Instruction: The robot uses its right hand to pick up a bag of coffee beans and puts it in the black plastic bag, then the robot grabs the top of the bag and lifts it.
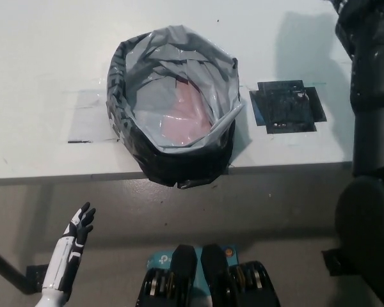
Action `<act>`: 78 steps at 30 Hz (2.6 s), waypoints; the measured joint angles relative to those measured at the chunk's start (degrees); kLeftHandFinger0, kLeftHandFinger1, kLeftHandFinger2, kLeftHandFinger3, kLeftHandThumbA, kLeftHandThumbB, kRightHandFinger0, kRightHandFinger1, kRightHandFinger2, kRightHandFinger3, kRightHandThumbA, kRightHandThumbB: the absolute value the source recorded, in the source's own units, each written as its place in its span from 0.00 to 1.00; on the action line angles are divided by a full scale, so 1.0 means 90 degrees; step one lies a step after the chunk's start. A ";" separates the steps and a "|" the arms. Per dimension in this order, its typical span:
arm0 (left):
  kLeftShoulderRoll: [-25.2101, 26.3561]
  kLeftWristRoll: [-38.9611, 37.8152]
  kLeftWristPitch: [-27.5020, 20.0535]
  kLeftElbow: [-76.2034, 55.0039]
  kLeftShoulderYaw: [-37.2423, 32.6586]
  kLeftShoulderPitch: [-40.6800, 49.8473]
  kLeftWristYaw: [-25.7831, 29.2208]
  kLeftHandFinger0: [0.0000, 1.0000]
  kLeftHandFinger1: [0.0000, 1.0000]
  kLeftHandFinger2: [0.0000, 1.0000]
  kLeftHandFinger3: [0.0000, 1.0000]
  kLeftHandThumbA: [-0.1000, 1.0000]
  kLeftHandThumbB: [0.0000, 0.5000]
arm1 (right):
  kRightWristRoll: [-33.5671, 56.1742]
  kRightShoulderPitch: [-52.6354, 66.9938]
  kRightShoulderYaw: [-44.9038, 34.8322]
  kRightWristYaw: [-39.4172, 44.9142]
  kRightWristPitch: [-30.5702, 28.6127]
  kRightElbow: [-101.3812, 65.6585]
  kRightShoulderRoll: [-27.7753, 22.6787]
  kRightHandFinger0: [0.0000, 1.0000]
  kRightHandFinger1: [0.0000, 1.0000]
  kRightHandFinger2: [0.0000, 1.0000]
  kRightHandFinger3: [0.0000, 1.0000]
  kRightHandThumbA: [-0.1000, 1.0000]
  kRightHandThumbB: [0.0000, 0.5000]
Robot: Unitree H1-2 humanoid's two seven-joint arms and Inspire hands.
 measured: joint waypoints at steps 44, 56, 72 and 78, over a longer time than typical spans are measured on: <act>0.0006 0.0006 -0.0007 -0.0063 -0.0014 -0.0017 -0.0041 1.00 1.00 1.00 1.00 1.00 0.50 | -0.1763 0.0415 0.2785 0.0773 -0.0231 0.1974 0.0205 0.00 0.36 0.83 0.88 0.00 0.28; 0.0007 0.0005 -0.0004 -0.0061 -0.0023 -0.0082 -0.0069 1.00 1.00 1.00 1.00 1.00 0.48 | -0.2177 0.0745 0.3196 0.1185 -0.0162 0.1215 -0.0063 0.00 0.34 0.81 0.72 0.00 0.31; 0.0015 0.0000 0.0052 -0.0056 -0.0057 -0.0258 -0.0156 1.00 1.00 1.00 1.00 1.00 0.47 | -0.2597 0.0971 0.3410 0.1366 -0.0013 0.0630 -0.0123 1.00 1.00 1.00 1.00 0.53 0.66; 0.0026 0.0003 0.0118 -0.0056 -0.0056 -0.0325 -0.0188 1.00 1.00 1.00 1.00 1.00 0.46 | -0.2768 0.0975 0.4058 0.1959 0.0031 0.0221 -0.0492 1.00 1.00 1.00 1.00 0.69 0.91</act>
